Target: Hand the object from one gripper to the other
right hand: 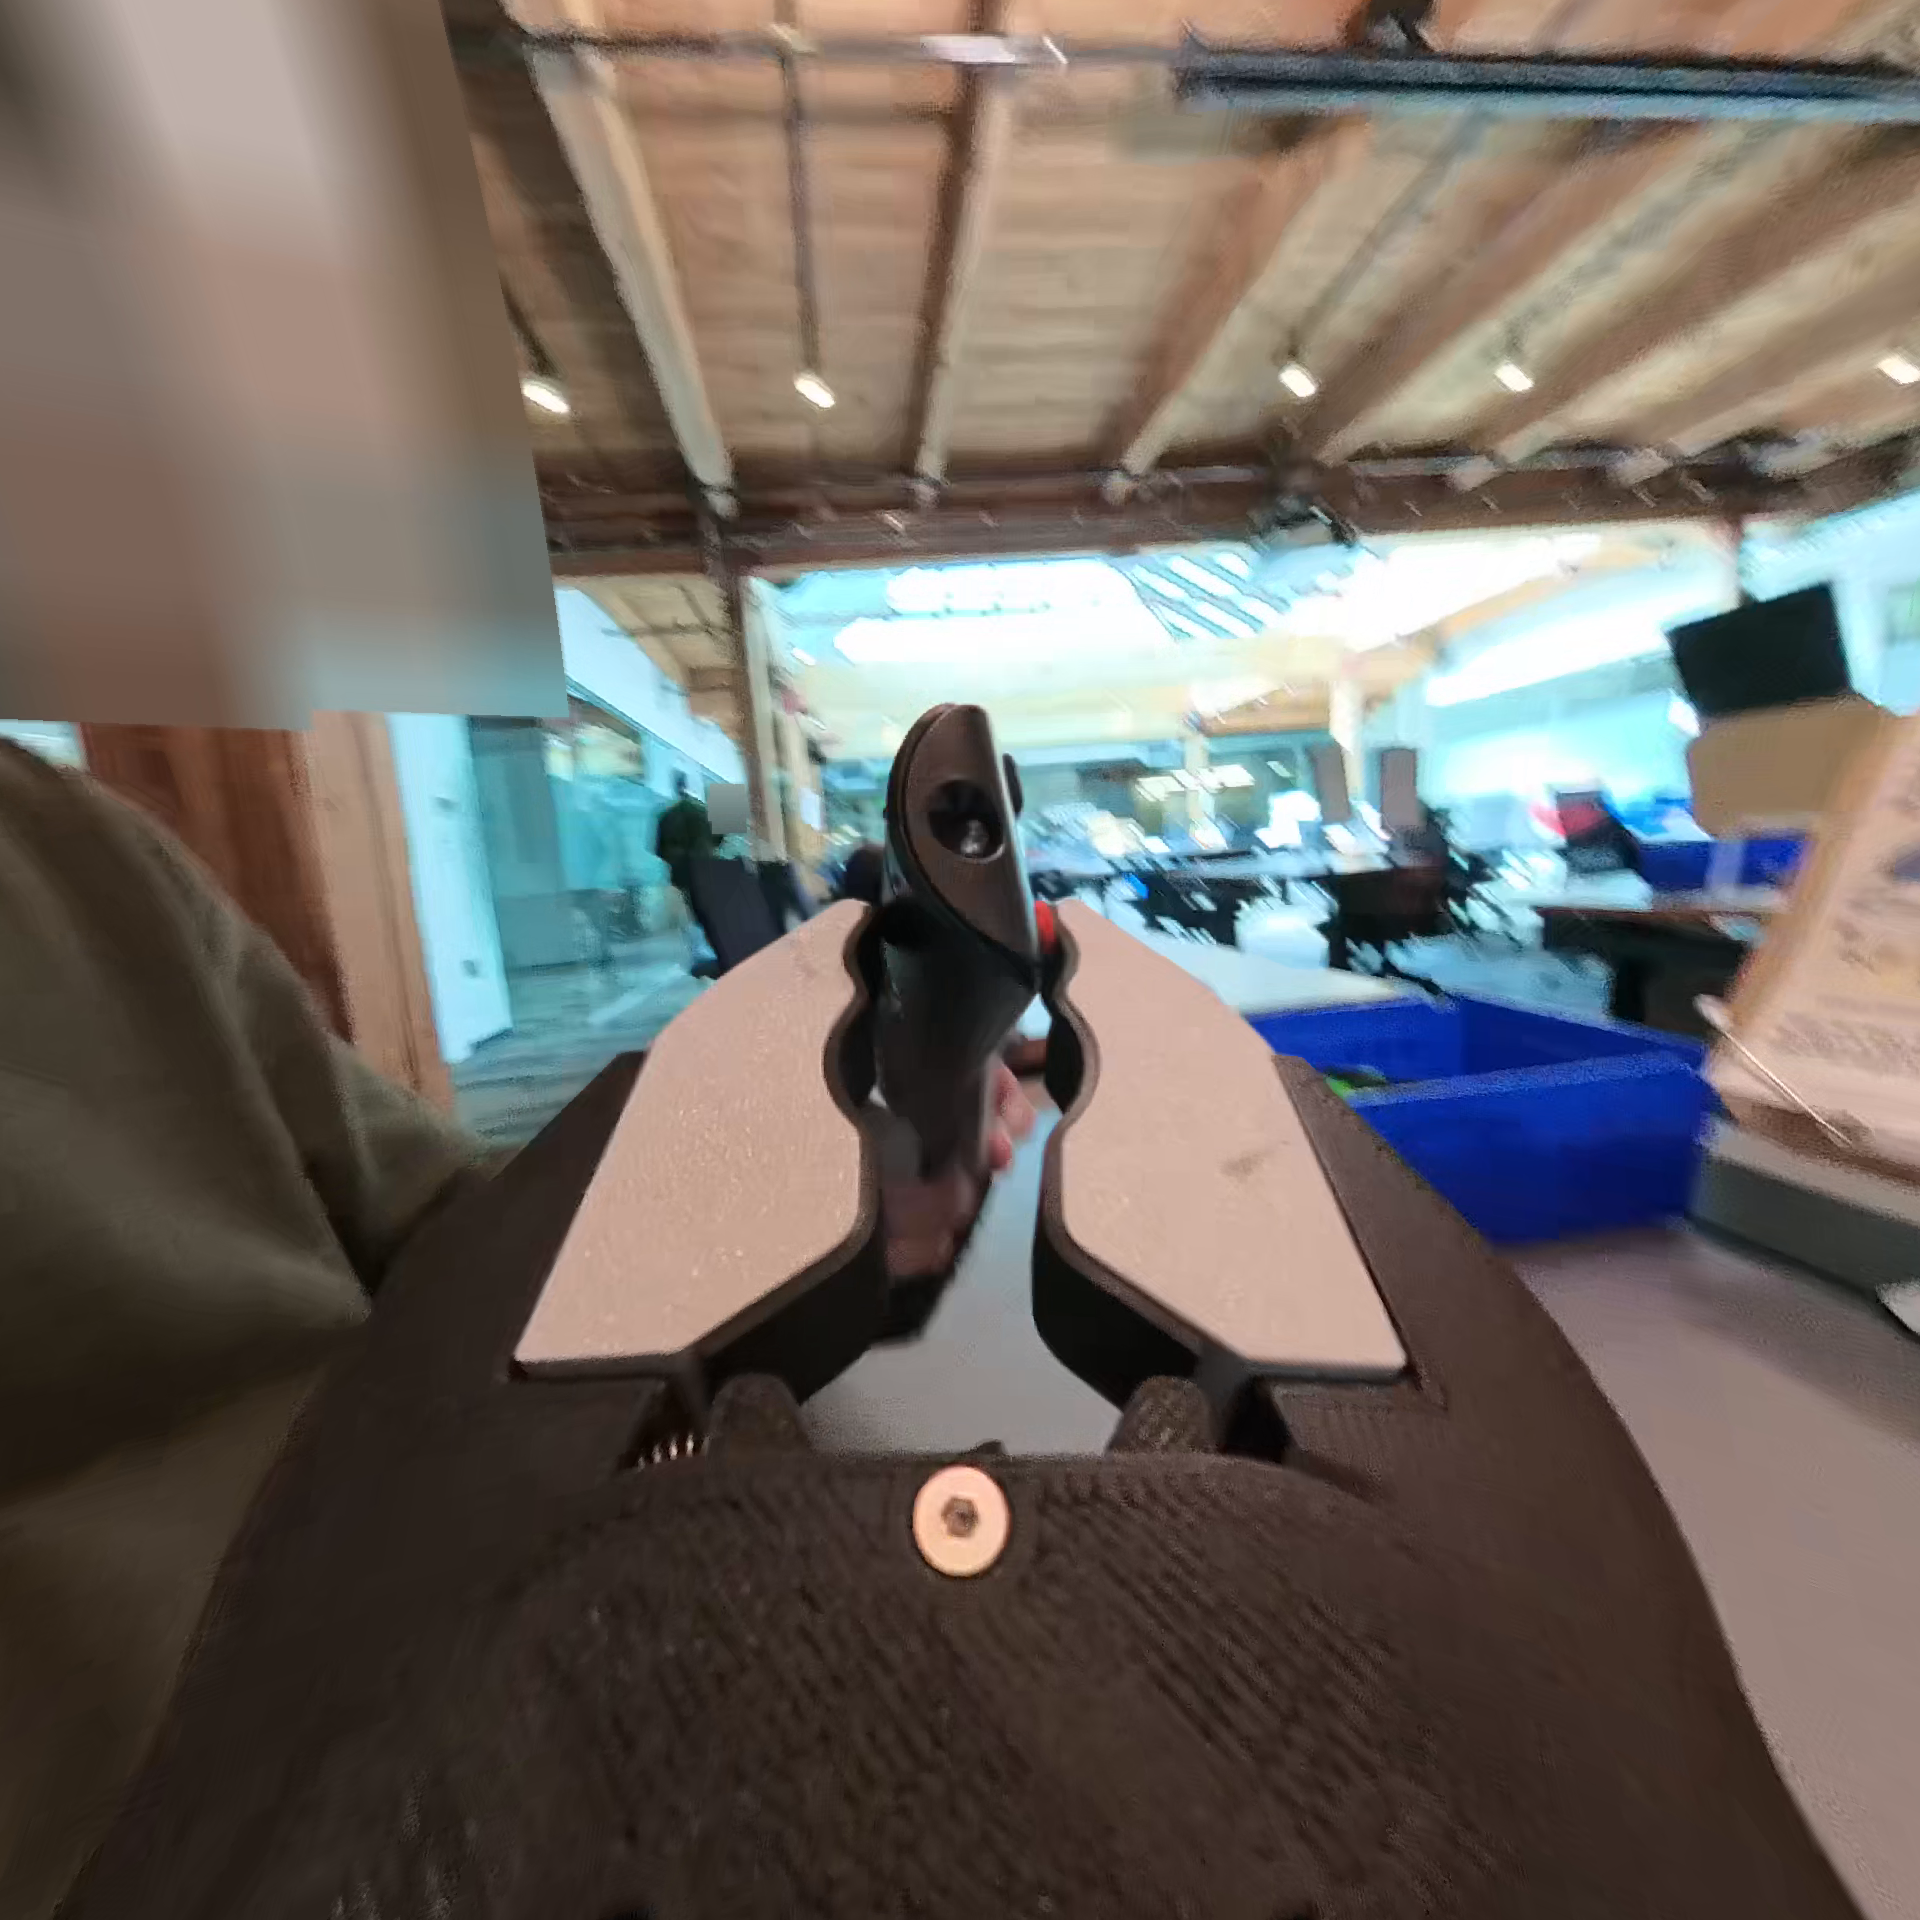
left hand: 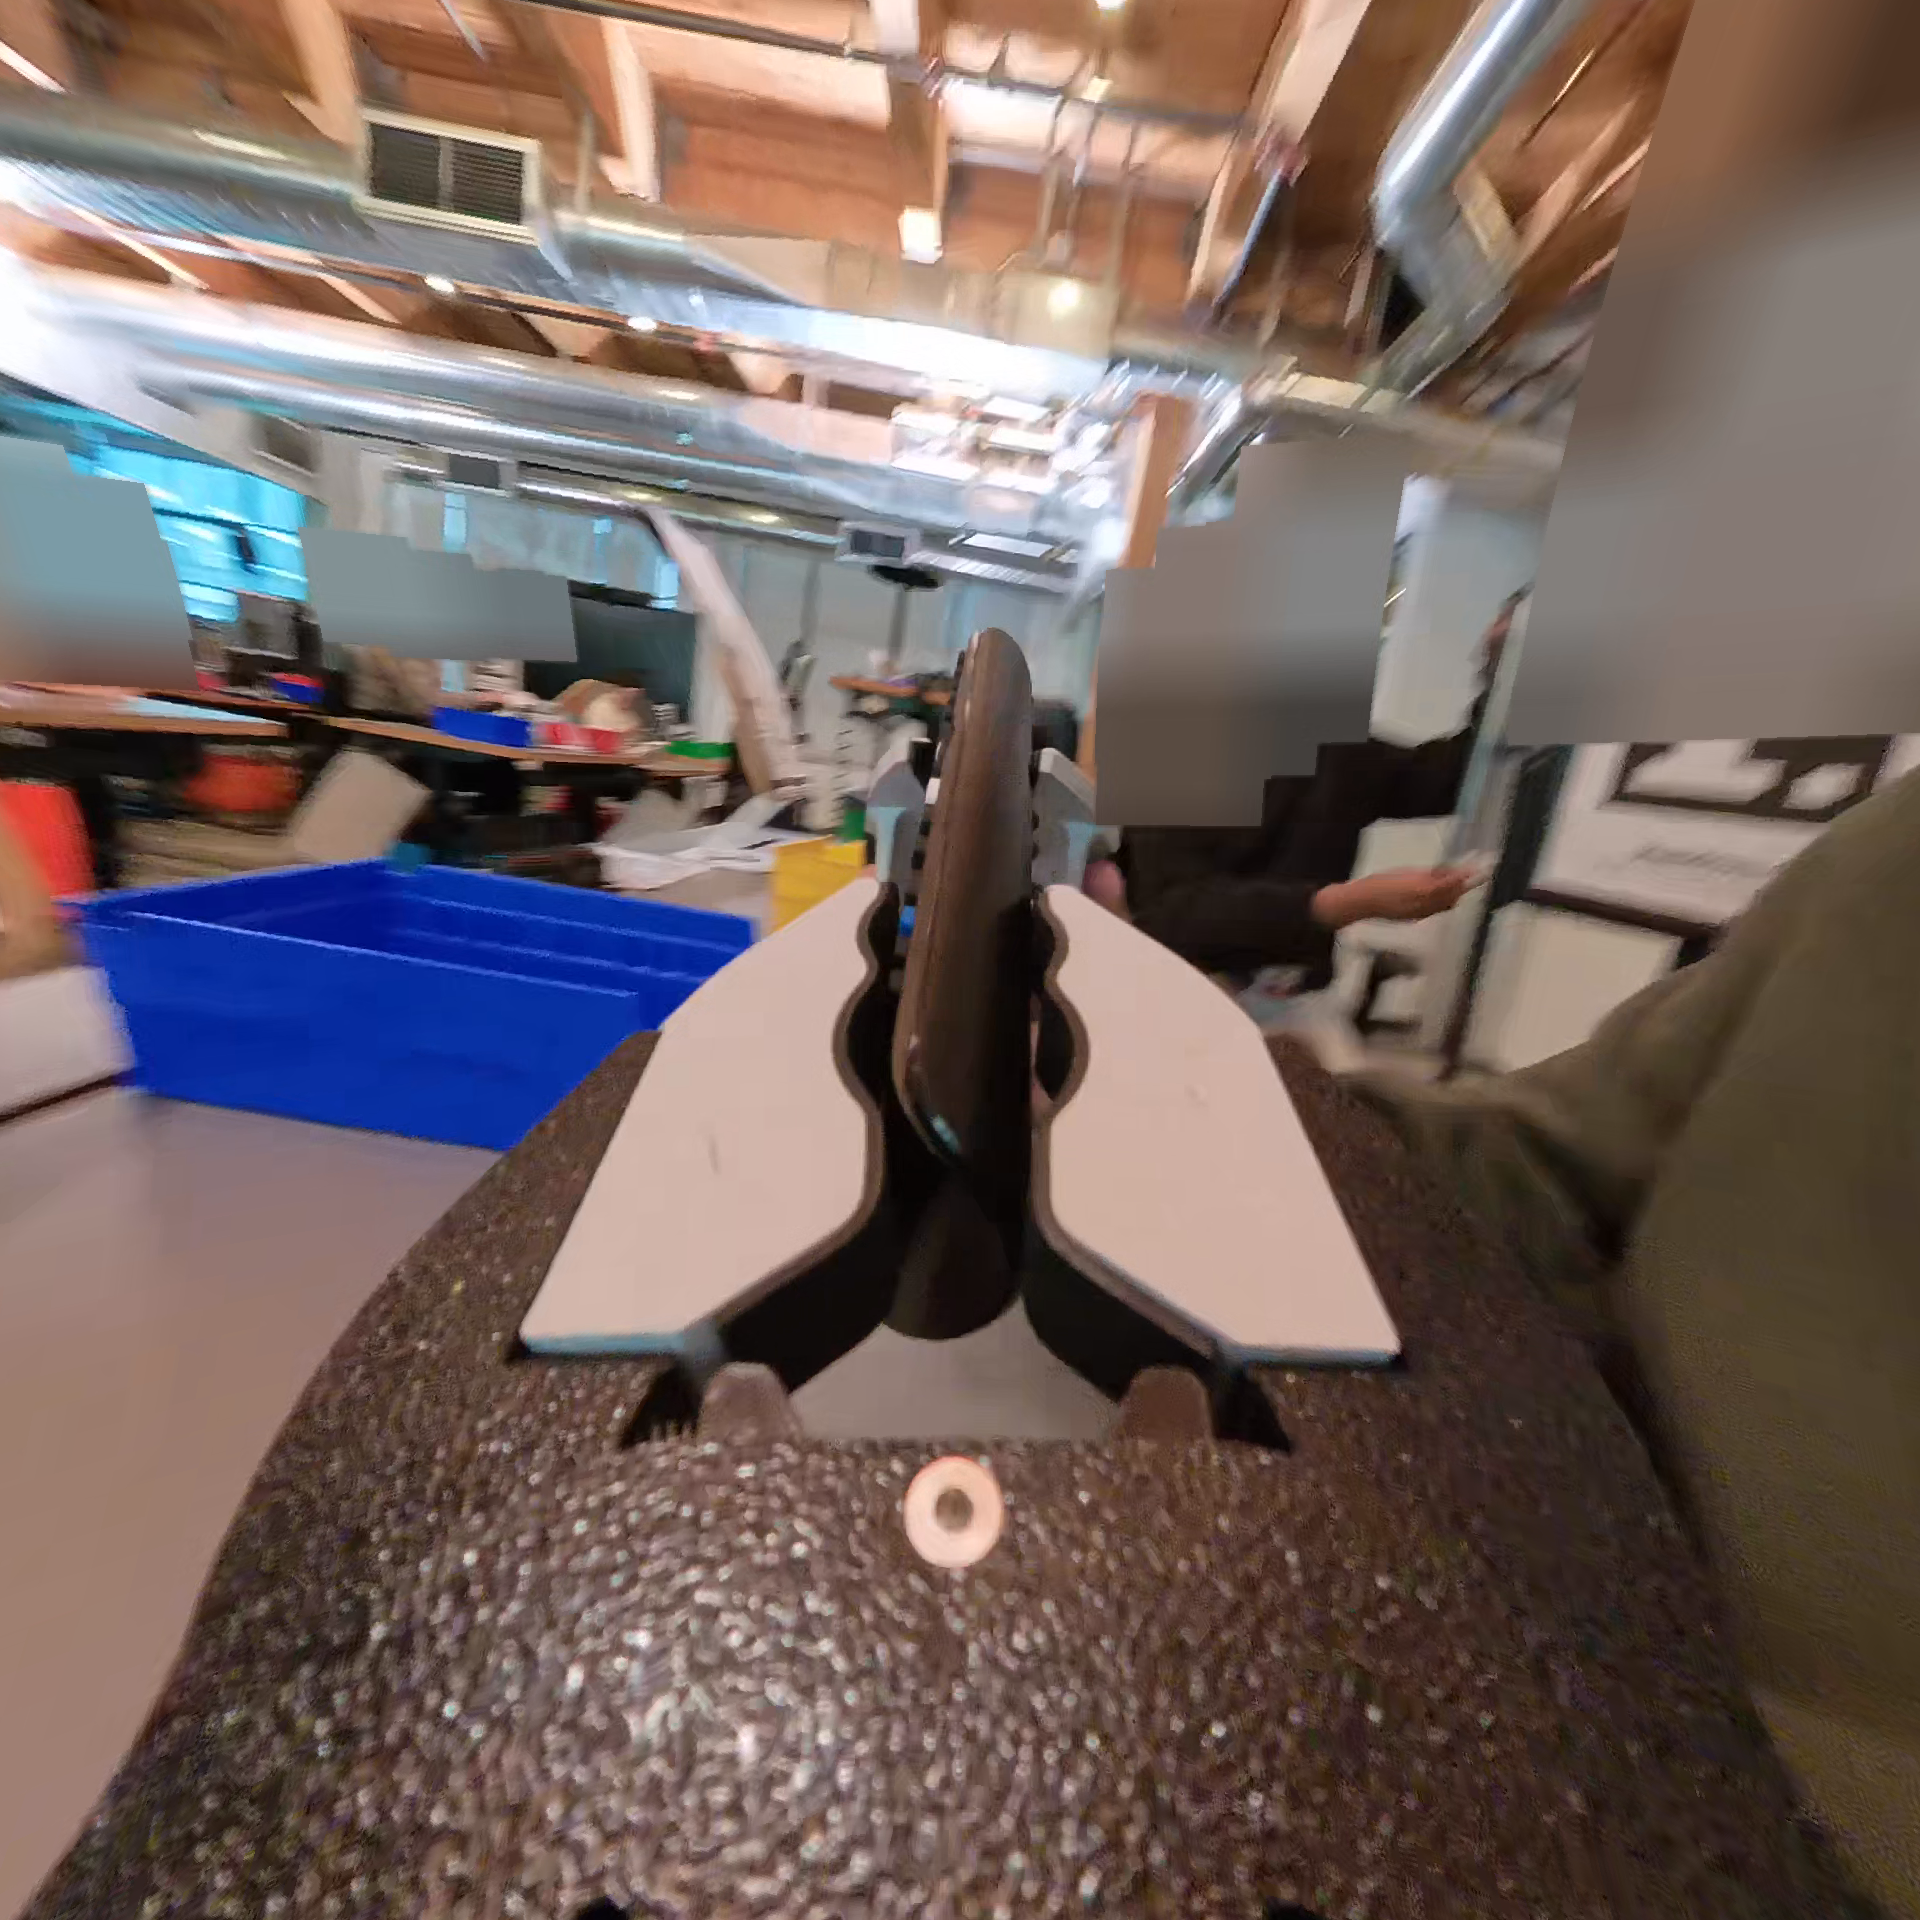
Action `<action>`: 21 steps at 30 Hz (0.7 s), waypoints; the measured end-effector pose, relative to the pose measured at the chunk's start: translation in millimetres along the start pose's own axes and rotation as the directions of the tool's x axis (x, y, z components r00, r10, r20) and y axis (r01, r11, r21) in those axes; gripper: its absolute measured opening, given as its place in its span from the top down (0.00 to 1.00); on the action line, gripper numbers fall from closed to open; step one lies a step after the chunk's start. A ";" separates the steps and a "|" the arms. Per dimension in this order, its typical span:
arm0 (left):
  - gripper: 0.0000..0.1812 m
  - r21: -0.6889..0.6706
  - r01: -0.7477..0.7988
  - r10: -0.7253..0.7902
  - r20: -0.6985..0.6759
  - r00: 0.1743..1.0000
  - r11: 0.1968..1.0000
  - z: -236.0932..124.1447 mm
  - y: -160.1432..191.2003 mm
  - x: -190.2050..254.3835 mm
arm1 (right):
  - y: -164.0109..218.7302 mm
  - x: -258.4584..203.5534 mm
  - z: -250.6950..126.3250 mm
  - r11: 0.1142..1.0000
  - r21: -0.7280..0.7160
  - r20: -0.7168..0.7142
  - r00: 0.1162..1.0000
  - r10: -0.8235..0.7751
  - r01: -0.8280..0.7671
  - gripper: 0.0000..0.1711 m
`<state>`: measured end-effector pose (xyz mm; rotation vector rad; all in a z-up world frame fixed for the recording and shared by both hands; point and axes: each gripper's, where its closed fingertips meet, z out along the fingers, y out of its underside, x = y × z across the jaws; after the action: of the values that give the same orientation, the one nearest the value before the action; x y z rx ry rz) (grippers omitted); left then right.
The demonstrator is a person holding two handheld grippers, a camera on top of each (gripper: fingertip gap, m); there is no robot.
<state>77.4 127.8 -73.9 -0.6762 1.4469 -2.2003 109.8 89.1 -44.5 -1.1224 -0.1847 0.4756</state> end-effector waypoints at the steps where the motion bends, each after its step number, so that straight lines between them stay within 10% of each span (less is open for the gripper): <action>1: 0.87 -0.037 -0.089 0.091 0.050 0.995 0.995 -3.3 0.3 -5.6 | 5.6 12.8 -2.5 0.999 -0.050 -0.083 0.997 0.005 -0.010 0.78; 3: 0.87 -0.135 -0.363 0.382 0.155 0.911 0.922 -10.2 -3.1 -15.3 | 16.4 34.8 -11.4 0.986 -0.142 -0.217 0.975 0.056 -0.088 0.63; 7: 0.87 -0.446 -0.814 0.928 0.151 0.342 0.372 -15.7 -10.4 -20.4 | 27.9 45.5 -22.7 0.877 -0.125 -0.255 0.869 0.424 -0.464 0.50; 13: 0.88 -0.527 -0.772 0.933 -0.150 -0.327 -0.355 1.8 16.7 -8.7 | 31.8 30.2 -14.3 0.722 -0.084 -0.092 0.727 0.681 -0.687 0.60; 21: 0.87 -0.487 -0.712 0.855 -0.179 -0.486 -0.506 13.2 40.6 -5.3 | 39.0 33.2 -11.5 0.768 -0.082 -0.084 0.772 0.630 -0.635 0.84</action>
<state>92.8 106.3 -107.8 0.3076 1.2209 -0.0891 132.8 108.3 -87.6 -1.2926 0.2364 1.0520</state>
